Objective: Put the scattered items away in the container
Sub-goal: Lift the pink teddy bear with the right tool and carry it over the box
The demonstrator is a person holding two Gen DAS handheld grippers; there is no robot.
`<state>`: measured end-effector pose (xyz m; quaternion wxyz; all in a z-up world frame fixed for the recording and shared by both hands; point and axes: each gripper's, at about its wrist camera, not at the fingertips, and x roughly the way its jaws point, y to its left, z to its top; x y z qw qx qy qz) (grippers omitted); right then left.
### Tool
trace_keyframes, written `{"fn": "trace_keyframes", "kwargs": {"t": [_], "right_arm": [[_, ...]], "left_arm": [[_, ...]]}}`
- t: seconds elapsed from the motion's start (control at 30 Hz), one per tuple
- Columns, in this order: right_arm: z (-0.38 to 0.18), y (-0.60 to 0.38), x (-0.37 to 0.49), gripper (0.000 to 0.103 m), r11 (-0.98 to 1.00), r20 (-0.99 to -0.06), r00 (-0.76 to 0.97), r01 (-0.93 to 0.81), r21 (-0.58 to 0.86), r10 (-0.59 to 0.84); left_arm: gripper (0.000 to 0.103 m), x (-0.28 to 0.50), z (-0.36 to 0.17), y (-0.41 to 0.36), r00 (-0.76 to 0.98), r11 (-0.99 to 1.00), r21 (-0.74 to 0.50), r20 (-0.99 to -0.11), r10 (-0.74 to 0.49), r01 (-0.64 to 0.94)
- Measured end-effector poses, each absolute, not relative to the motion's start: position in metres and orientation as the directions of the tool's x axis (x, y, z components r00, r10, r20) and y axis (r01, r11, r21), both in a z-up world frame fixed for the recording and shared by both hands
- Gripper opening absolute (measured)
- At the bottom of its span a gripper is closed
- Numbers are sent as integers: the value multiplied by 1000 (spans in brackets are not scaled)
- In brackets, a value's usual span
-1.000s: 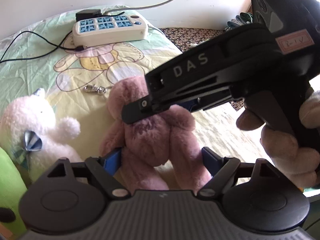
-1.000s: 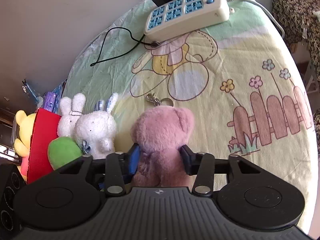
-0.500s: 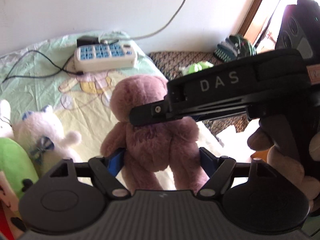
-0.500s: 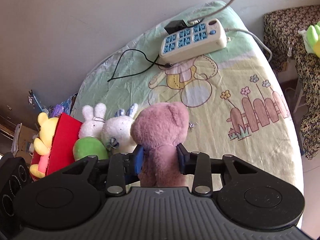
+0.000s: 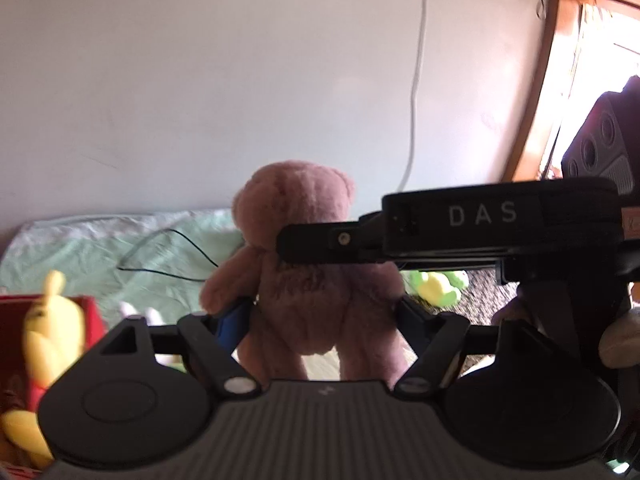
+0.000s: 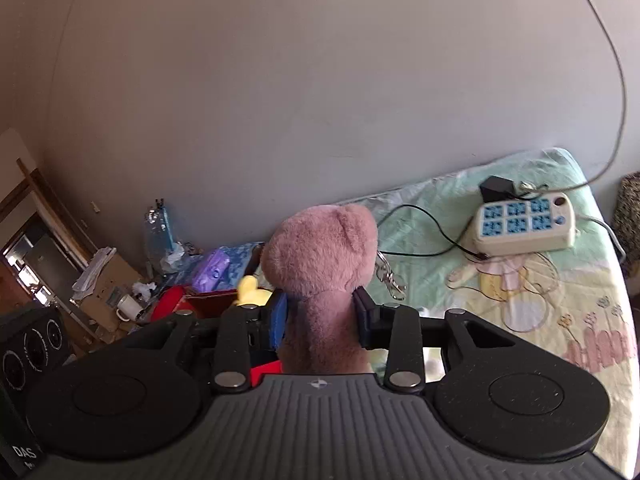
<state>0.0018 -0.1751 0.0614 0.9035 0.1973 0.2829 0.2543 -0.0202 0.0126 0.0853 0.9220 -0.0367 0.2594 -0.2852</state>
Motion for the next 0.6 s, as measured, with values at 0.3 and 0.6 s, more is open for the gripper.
{"fn": "trace_keyframes", "kwargs": {"t": [0.3,0.6], "right_arm": [[82,-57,14,37,737,-336,683,-454,502,649],[88,62,46,37,707,-339,645,-476,522,685]], "left_arm": [[76,-18,111,125,789,889,-168,-412,-456,426],[76,3,107,232,810,918,-143,-435,-393,369]]}}
